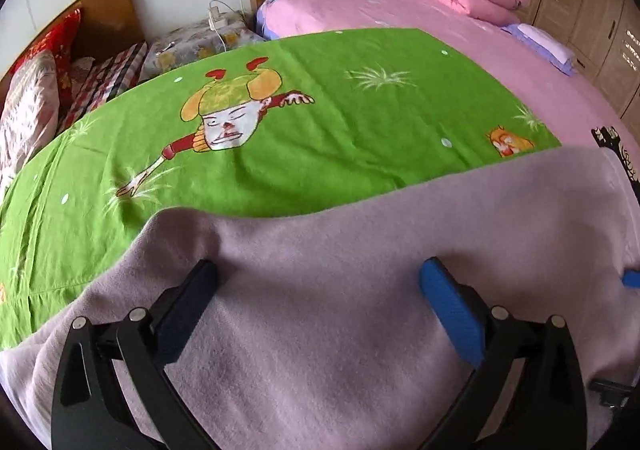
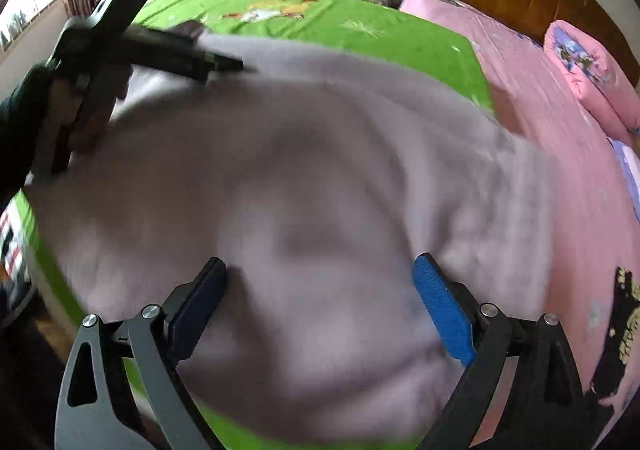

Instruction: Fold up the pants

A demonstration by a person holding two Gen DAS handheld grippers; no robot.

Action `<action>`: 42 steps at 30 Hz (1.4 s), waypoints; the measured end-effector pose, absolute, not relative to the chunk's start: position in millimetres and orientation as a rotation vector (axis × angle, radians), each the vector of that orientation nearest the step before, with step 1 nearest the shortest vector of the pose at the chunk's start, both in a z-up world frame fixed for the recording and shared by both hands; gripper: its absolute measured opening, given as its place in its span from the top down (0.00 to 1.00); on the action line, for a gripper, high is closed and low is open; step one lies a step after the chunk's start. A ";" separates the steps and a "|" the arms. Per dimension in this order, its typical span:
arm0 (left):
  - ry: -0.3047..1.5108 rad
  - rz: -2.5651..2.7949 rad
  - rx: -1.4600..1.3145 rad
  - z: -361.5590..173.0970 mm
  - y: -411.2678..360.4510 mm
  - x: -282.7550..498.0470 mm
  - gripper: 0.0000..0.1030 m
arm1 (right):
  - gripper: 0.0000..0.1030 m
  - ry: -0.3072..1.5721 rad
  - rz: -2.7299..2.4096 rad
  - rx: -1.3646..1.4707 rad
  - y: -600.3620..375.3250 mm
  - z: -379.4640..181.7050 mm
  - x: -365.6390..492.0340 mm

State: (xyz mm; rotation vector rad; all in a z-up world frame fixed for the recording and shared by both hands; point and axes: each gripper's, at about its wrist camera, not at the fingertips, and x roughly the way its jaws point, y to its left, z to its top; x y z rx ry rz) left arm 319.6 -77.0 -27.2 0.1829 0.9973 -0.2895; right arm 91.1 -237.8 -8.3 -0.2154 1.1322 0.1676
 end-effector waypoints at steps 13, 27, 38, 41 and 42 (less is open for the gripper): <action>0.930 -0.363 -0.007 -12.6 -58.1 305.1 0.02 | 0.12 1.013 0.412 -0.057 -172.1 38.6 106.3; 0.947 -0.370 0.011 -16.1 -62.3 309.0 0.01 | 0.08 1.262 0.688 -0.069 -181.8 -5.0 74.7; 0.957 -0.320 0.107 -18.7 -76.2 307.4 0.02 | 0.07 1.188 0.665 0.005 -205.0 2.2 42.6; 0.955 -0.236 0.203 -8.5 -84.8 289.5 0.03 | 0.07 1.131 0.626 0.034 -217.3 15.1 32.3; 0.941 -0.249 0.207 0.8 -87.3 275.4 0.03 | 0.07 1.093 0.611 0.051 -224.1 21.1 29.8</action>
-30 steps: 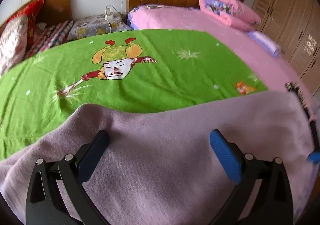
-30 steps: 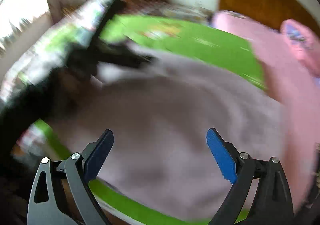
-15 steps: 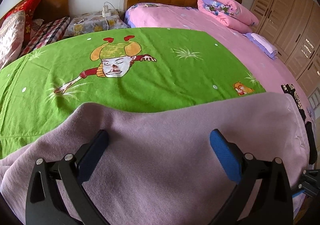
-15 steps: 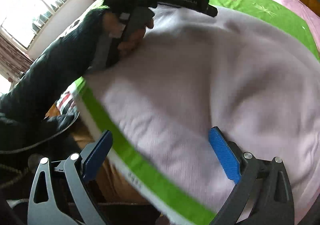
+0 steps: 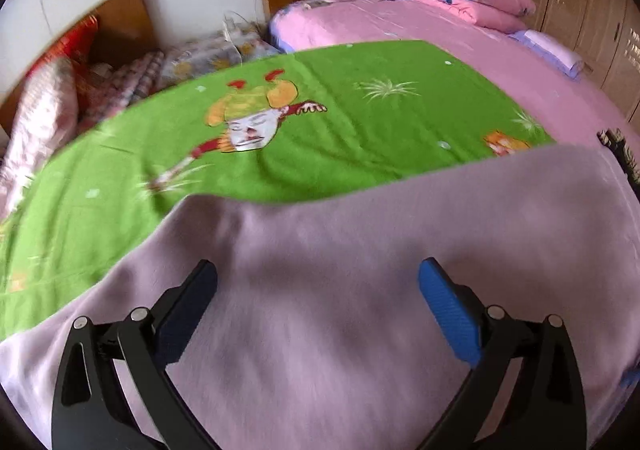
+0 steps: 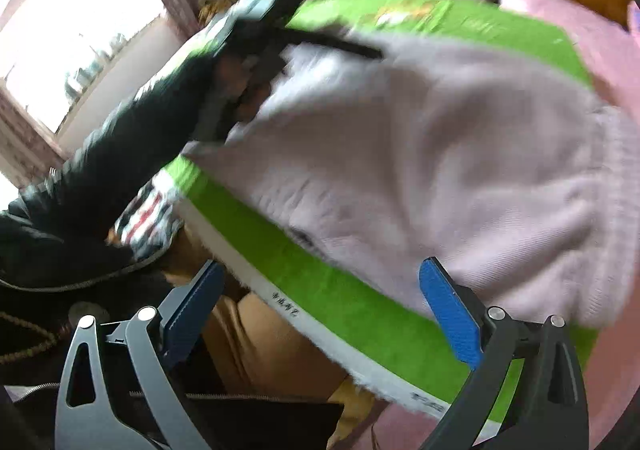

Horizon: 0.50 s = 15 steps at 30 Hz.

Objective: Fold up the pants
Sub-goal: 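Move both open grippers over the folded pants to adjust the fold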

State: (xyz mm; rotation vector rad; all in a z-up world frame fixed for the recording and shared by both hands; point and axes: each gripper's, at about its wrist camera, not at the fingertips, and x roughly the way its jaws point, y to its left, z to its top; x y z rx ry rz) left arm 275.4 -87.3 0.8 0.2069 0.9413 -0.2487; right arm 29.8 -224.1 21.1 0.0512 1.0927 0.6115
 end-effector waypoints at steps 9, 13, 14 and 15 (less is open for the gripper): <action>0.923 -0.382 0.365 -9.8 -118.4 179.0 0.02 | 0.06 1.040 0.460 0.286 -271.0 5.1 68.4; 0.855 -0.371 0.382 -5.8 -110.1 154.1 0.02 | 0.07 1.031 0.419 0.237 -268.8 6.7 56.4; 0.840 -0.379 0.370 -1.8 -107.9 148.5 0.02 | 0.06 1.013 0.391 0.232 -268.3 13.2 50.2; 0.830 -0.395 0.364 0.5 -107.2 142.9 0.02 | 0.06 0.989 0.377 0.227 -267.6 18.6 44.4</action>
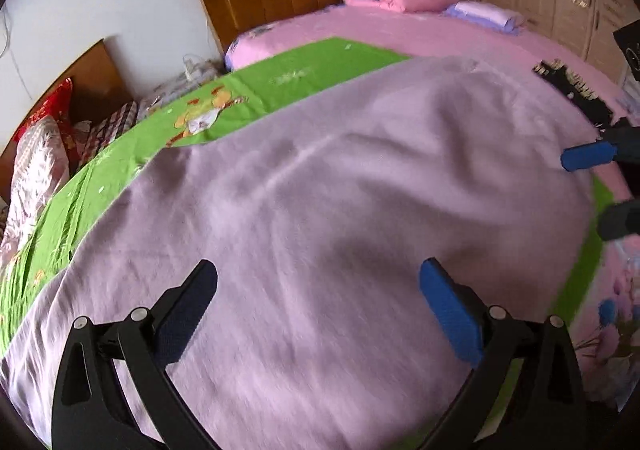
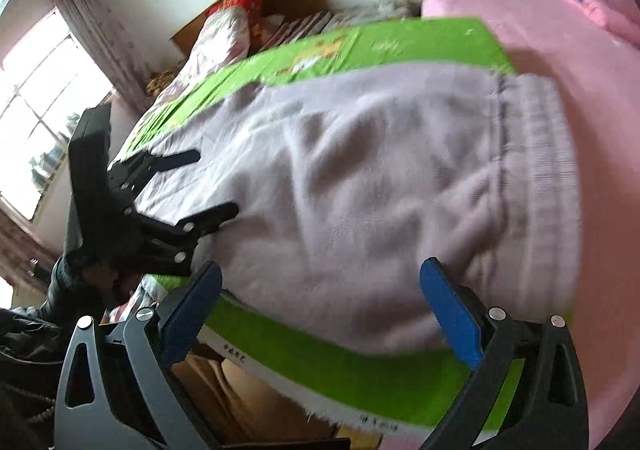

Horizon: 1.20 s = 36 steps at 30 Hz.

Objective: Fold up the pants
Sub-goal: 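Move both open grippers over the folded pants to adjust the fold, then grasp the pant cuffs with the left gripper and lift them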

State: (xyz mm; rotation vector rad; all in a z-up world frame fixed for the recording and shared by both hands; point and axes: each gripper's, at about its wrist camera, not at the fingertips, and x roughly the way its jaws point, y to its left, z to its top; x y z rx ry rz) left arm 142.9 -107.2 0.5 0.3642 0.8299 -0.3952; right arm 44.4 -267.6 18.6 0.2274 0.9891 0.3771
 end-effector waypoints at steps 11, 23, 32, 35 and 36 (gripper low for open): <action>0.846 -0.468 0.195 1.2 -60.2 113.8 0.02 | 0.06 0.923 0.207 0.314 -269.8 20.7 23.4; 0.714 -0.086 -0.251 -2.0 197.7 19.6 0.02 | 0.06 0.877 0.480 -0.042 -45.2 36.8 83.2; 0.599 0.333 -0.685 -14.3 404.3 -56.9 0.02 | 0.06 0.738 0.832 -0.477 206.2 25.0 92.8; 0.589 0.421 -0.748 -19.0 439.9 -85.6 0.02 | 0.06 0.740 0.930 -0.548 273.0 13.2 94.1; 0.582 0.438 -0.763 -21.1 448.3 -92.9 0.02 | 0.06 0.752 0.953 -0.566 294.2 8.2 95.6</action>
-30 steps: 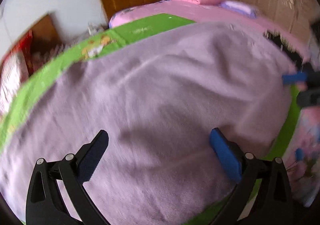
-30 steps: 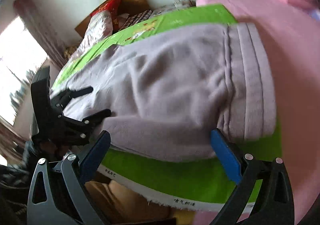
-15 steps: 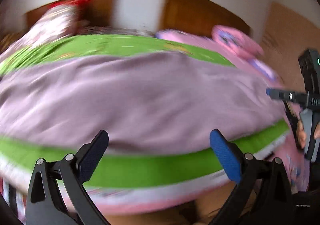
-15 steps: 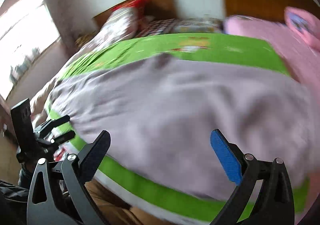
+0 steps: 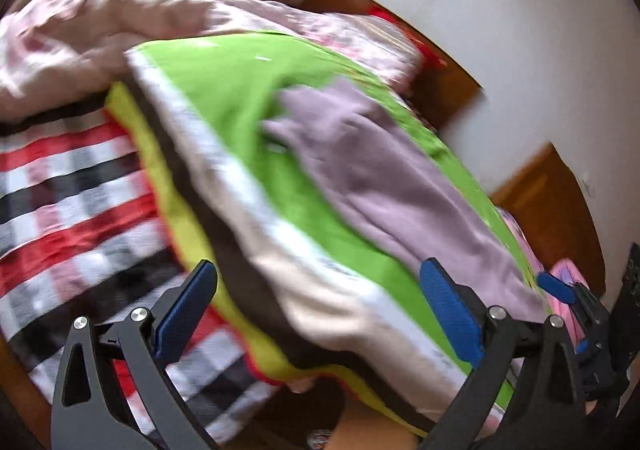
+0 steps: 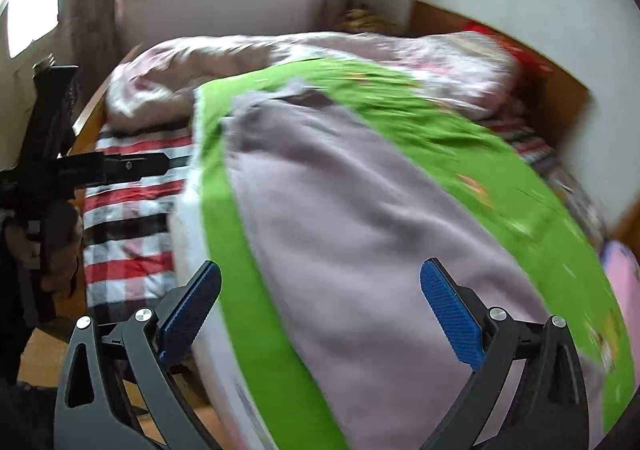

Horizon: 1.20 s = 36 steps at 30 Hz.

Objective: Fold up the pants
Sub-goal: 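Grasp the pant cuffs with the left gripper and lift them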

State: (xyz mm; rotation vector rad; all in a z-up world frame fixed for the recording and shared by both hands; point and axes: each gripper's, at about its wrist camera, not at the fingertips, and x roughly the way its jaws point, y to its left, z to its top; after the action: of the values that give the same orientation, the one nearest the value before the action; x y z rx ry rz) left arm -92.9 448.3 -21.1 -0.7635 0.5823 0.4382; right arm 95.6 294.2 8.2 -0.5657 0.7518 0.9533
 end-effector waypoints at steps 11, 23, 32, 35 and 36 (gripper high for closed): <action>0.572 0.472 -0.829 -34.4 479.8 -116.3 0.02 | 0.21 0.743 1.049 -0.851 416.6 -37.6 98.5; 0.549 0.137 -1.104 -42.6 510.4 -47.9 0.02 | 0.88 0.739 1.111 -0.763 424.8 -32.0 106.7; 0.557 0.055 -1.263 -60.0 532.0 25.4 0.07 | 0.88 0.677 1.115 -0.671 410.0 -18.5 101.7; 0.568 0.085 -1.268 -61.9 544.3 46.0 0.48 | 0.87 0.706 1.137 -0.635 405.1 -17.6 103.2; 0.574 0.091 -1.283 -65.2 548.5 48.7 0.53 | 0.85 0.729 1.155 -0.614 401.6 -16.9 104.0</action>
State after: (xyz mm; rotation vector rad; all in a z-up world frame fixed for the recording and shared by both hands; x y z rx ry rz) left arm 48.7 548.5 -65.2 -1.2834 0.5735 0.0908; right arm 104.0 401.6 -16.9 -0.6140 0.7295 1.1552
